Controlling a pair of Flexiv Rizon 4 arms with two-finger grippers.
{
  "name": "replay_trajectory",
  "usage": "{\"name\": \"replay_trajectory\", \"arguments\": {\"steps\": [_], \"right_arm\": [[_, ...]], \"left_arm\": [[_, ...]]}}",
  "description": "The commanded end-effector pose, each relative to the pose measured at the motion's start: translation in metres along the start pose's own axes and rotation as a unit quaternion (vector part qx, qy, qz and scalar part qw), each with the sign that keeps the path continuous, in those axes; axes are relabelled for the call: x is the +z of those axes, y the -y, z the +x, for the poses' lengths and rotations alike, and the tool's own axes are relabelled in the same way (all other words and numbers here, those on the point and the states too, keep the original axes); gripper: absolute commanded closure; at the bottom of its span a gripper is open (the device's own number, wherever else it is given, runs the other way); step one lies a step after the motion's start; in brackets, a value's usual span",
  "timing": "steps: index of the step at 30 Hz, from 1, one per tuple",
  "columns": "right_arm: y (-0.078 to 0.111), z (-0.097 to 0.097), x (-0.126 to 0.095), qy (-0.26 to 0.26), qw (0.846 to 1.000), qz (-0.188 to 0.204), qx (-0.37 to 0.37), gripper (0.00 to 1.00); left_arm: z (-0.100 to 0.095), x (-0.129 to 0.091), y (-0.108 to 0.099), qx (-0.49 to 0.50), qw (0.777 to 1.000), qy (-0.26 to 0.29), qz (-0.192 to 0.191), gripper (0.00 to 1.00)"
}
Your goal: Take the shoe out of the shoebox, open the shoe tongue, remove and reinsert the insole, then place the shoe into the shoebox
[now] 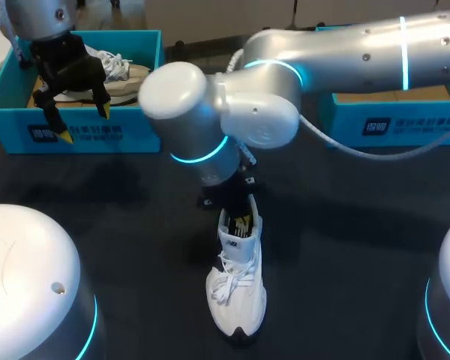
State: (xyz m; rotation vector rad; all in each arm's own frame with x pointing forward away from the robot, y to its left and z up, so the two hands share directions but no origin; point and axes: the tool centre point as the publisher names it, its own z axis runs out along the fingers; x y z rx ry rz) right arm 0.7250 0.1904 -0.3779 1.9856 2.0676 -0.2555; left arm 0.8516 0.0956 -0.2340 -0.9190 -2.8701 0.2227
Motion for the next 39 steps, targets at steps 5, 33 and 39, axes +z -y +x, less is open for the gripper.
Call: {"name": "replay_trajectory", "arguments": {"steps": [5, 33, 39], "right_arm": [[-0.003, 0.0, -0.003, 0.028, 1.0, -0.005, -0.003, 1.0], [0.016, 0.01, 0.002, -0.08, 0.997, 0.014, 0.007, 1.0], [0.019, 0.014, 0.027, -0.133, 0.99, 0.033, 0.006, 1.0]], "left_arm": [[0.001, -0.001, 0.0, 0.0, 1.0, 0.0, -0.001, 0.0], [0.001, -0.001, 0.0, 0.0, 1.0, 0.0, -0.001, 0.0], [0.001, -0.001, 0.0, 0.0, 1.0, 0.0, -0.001, 0.0]]}}
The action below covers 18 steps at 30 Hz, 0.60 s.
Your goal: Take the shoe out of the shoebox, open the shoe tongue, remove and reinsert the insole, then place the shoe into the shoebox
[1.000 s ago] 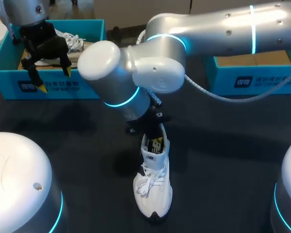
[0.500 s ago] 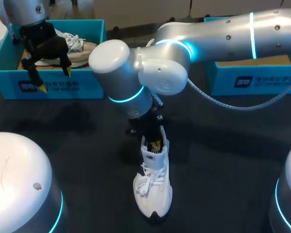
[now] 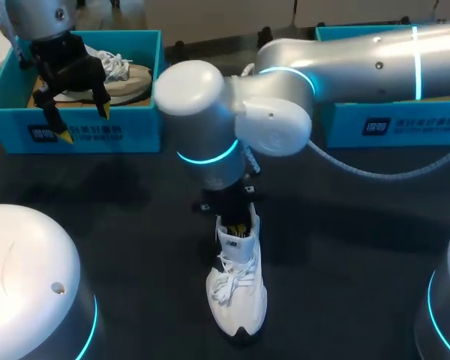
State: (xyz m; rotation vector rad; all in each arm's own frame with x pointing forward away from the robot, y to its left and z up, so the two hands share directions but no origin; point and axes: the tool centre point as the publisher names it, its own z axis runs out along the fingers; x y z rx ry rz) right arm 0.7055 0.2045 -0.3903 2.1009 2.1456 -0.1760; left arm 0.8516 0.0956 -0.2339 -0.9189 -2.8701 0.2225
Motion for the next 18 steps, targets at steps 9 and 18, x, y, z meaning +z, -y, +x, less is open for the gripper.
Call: {"name": "replay_trajectory", "arguments": {"steps": [9, 18], "right_arm": [[-0.001, -0.007, 0.011, -0.075, 0.997, 0.018, -0.002, 1.0], [0.007, -0.008, -0.026, -0.084, 0.995, 0.036, -0.034, 1.0]], "left_arm": [[0.001, -0.001, 0.0, 0.0, 1.0, 0.0, -0.001, 0.0], [0.001, -0.001, 0.0, 0.0, 1.0, 0.0, -0.001, 0.0]]}}
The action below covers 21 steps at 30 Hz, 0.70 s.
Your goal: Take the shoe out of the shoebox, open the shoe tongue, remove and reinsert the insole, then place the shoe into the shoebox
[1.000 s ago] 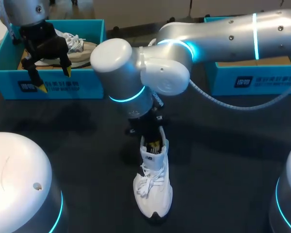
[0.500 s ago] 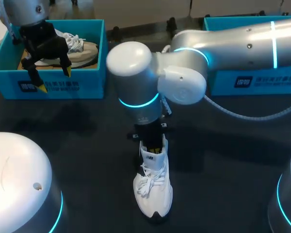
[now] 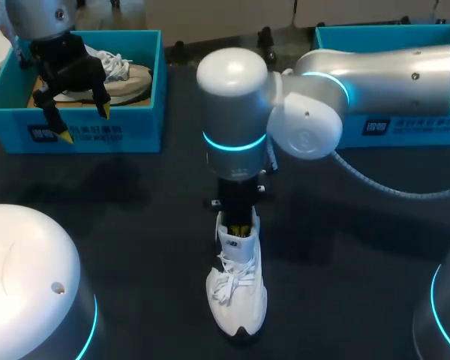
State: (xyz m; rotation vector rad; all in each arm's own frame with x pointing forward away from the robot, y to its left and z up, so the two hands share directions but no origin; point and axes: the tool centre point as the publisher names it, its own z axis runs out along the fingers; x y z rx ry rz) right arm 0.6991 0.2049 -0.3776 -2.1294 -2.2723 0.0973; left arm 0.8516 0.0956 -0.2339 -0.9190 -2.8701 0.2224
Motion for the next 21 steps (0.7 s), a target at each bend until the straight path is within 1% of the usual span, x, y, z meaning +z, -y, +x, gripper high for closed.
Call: {"name": "replay_trajectory", "arguments": {"steps": [1, 3, 4, 9, 11, 12, 13, 14, 19, 21], "right_arm": [[0.002, -0.004, -0.015, -0.01, 1.0, 0.013, -0.016, 1.0], [0.004, -0.004, -0.015, -0.014, 1.0, 0.016, -0.017, 1.0], [0.005, -0.004, -0.014, -0.015, 0.999, 0.025, -0.018, 1.0], [0.012, -0.004, -0.013, -0.028, 0.999, 0.026, -0.014, 1.0], [0.014, -0.005, -0.014, -0.034, 0.999, 0.031, -0.018, 0.94], [0.014, -0.005, -0.015, -0.039, 0.998, 0.032, -0.024, 0.89], [0.014, -0.007, -0.014, -0.045, 0.998, 0.037, -0.03, 0.81], [0.015, -0.008, -0.014, -0.043, 0.998, 0.038, -0.028, 0.77], [0.019, -0.005, -0.017, -0.047, 0.997, 0.046, -0.032, 0.73], [0.022, -0.003, -0.017, -0.05, 0.997, 0.053, -0.034, 0.68]], "left_arm": [[0.001, -0.001, 0.0, 0.0, 1.0, 0.0, -0.001, 0.0], [0.001, -0.001, 0.0, 0.0, 1.0, 0.0, -0.001, 0.0], [0.001, -0.001, 0.0, 0.0, 1.0, 0.0, -0.001, 0.0], [0.001, -0.001, 0.0, 0.0, 1.0, 0.0, -0.001, 0.0], [0.001, -0.001, 0.0, 0.0, 1.0, 0.0, -0.001, 0.0], [0.001, -0.001, 0.0, 0.0, 1.0, 0.0, -0.001, 0.0], [0.001, -0.001, 0.0, 0.0, 1.0, 0.0, -0.001, 0.0], [0.001, -0.001, 0.0, 0.0, 1.0, 0.0, -0.001, 0.0], [0.001, -0.001, 0.0, 0.0, 1.0, 0.0, -0.001, 0.0], [0.001, -0.001, 0.0, 0.0, 1.0, 0.0, -0.001, 0.0]]}}
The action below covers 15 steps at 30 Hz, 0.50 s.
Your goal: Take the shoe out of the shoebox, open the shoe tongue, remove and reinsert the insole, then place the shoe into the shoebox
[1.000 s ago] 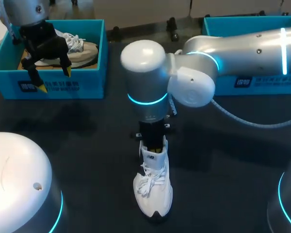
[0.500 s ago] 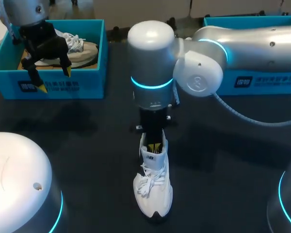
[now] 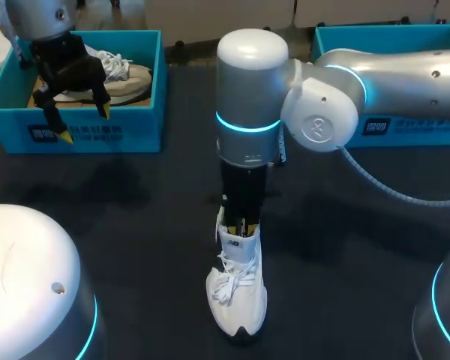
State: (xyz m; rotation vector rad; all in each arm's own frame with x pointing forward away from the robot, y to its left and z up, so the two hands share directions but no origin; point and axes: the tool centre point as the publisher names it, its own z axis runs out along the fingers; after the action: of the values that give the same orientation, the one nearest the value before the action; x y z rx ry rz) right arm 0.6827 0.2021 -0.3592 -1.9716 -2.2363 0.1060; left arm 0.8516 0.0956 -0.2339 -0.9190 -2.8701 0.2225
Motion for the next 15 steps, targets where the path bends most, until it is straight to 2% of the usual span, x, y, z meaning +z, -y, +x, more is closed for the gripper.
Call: {"name": "replay_trajectory", "arguments": {"steps": [1, 5, 10, 14, 15], "right_arm": [[0.005, 0.0, 0.001, -0.007, 1.0, 0.005, -0.002, 0.66], [0.01, 0.003, -0.001, -0.006, 1.0, 0.012, -0.003, 0.57], [0.013, 0.003, 0.004, -0.008, 1.0, 0.018, -0.005, 0.51], [0.017, 0.006, 0.002, -0.003, 1.0, 0.02, -0.004, 0.29], [0.017, 0.007, 0.002, -0.001, 1.0, 0.021, -0.005, 0.19]], "left_arm": [[0.001, -0.001, 0.0, 0.0, 1.0, 0.0, -0.001, 0.0], [0.001, -0.001, 0.0, 0.0, 1.0, 0.0, -0.001, 0.0], [0.001, -0.001, 0.0, 0.0, 1.0, 0.0, -0.001, 0.0], [0.001, -0.001, 0.0, 0.0, 1.0, 0.0, -0.001, 0.0], [0.001, -0.001, 0.0, 0.0, 1.0, 0.0, -0.001, 0.0]]}}
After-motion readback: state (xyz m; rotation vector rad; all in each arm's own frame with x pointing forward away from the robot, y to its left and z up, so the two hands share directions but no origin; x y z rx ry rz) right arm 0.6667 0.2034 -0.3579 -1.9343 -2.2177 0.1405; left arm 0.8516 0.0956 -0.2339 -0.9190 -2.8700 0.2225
